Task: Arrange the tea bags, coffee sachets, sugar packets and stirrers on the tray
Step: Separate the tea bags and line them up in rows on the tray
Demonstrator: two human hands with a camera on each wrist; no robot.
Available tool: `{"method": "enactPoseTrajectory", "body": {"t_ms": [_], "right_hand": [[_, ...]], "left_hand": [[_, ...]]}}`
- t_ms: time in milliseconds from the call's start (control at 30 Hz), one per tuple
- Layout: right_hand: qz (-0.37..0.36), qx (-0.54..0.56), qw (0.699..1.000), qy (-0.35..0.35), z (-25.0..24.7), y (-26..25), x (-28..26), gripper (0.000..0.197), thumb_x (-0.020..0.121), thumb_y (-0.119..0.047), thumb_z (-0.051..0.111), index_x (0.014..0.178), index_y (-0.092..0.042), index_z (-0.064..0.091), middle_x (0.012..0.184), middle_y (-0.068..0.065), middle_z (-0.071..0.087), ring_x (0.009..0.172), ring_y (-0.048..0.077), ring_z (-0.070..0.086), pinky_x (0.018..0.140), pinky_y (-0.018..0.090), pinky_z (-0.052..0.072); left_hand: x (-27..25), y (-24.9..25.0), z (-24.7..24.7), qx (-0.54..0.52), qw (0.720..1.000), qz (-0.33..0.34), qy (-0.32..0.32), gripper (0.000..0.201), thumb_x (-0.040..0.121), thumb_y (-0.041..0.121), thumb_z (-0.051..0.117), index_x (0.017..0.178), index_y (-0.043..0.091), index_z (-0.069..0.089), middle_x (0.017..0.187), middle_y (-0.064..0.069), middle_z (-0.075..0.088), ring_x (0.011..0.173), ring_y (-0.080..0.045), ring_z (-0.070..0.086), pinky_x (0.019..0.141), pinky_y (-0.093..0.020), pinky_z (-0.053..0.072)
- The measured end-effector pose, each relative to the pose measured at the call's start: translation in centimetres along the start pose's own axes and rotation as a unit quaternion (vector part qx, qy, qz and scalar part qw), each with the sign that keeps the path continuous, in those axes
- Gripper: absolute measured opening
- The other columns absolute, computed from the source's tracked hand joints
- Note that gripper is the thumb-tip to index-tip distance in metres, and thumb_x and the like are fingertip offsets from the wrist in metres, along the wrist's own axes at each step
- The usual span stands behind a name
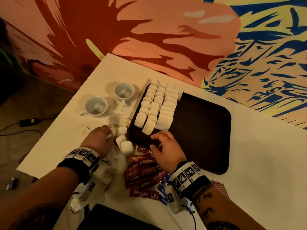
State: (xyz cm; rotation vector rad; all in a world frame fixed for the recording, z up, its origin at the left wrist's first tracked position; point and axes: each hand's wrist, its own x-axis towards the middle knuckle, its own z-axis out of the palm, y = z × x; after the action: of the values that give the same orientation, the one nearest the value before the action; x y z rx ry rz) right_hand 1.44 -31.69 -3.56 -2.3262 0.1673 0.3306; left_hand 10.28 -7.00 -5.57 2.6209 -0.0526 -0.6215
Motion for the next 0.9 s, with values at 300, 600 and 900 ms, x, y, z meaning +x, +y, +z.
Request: {"method": "enactPoseTrajectory", "body": {"t_ms": [300,600,900], "right_hand": [[-0.013,0.069,0.997,0.011,-0.8,-1.6,0.5,0.027,0.096,-0.025,0.061,0.123,-0.027,0.061,0.122,-0.018,0.044,0.084,0.004,0.061,0.086,0.018,0.050],[-0.054,0.222,0.974,-0.006,-0.1,-5.6,1.8,0.027,0.098,-0.022,0.060,0.125,-0.021,0.061,0.120,-0.009,0.064,0.094,-0.002,0.059,0.092,0.020,0.050],[0.051,0.486,0.869,-0.071,-0.8,-7.4,3.1,0.076,0.073,-0.083,0.053,0.130,-0.032,0.057,0.106,0.002,0.070,0.089,0.023,0.065,0.065,0.032,0.050]], "left_hand": [[-2.1,-0.3,-3.6,-0.306,0.951,-0.036,0.040,0.013,0.086,0.029,0.063,0.093,0.019,0.059,0.075,0.000,0.072,0.080,-0.032,0.068,0.076,-0.044,0.055],[-3.3,5.4,-6.1,-0.641,0.767,-0.009,0.032,0.022,0.100,0.004,0.041,0.091,0.013,0.059,0.065,-0.004,0.059,0.051,-0.019,0.057,0.049,-0.024,0.045],[-3.0,10.5,-5.1,-0.769,0.630,-0.039,-0.104,0.011,0.092,0.009,0.050,0.096,0.016,0.057,0.072,-0.003,0.060,0.047,-0.009,0.050,0.042,-0.017,0.042]]}}
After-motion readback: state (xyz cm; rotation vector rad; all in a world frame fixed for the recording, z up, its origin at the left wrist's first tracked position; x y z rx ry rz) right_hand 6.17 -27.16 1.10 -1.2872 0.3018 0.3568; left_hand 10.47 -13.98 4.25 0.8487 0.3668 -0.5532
